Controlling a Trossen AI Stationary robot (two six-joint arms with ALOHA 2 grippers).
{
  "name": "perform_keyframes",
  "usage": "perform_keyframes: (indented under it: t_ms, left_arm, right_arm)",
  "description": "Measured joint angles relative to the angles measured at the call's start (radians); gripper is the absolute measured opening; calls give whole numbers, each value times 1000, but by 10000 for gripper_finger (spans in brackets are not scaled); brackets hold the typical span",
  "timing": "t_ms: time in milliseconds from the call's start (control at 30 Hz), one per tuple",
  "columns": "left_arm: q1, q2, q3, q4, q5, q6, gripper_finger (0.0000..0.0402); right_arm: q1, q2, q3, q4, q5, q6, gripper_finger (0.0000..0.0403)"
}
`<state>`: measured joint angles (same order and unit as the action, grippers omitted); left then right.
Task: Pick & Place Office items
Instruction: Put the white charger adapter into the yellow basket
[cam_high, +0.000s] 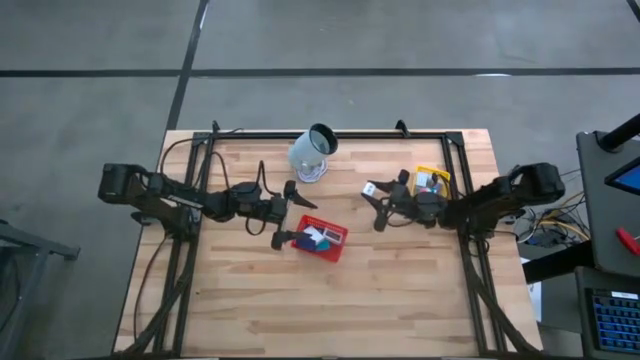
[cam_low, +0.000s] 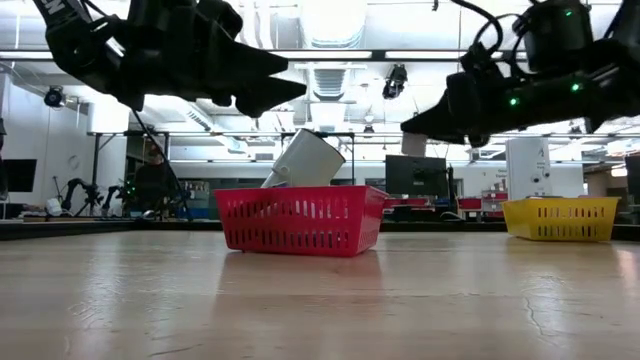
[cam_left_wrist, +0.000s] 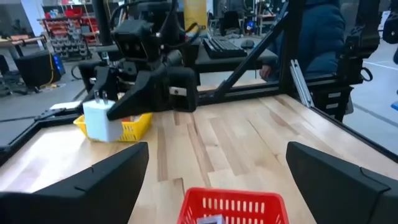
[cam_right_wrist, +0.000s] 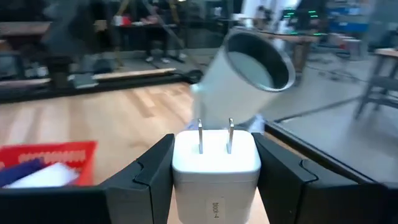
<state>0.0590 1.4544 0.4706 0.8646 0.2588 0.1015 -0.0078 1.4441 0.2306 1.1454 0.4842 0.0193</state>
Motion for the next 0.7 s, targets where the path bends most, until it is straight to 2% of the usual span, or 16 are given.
perform_keyframes:
  t_ms: [233, 433, 600, 700]
  left_arm:
    - [0, 0, -1, -4, 0, 4, 383]
    - [0, 0, -1, -5, 0, 4, 383]
    - [0, 0, -2, -27, 1, 21, 383]
    - [0, 0, -2, -39, 2, 25, 383]
  right_arm:
    - [76, -83, -1, -118, 265, 31, 170]
    - [153, -96, 29, -248, 524, 96, 170]
    - [198, -76, 75, -441, 735, 217, 170]
    - [205, -73, 112, -575, 810, 308, 170]
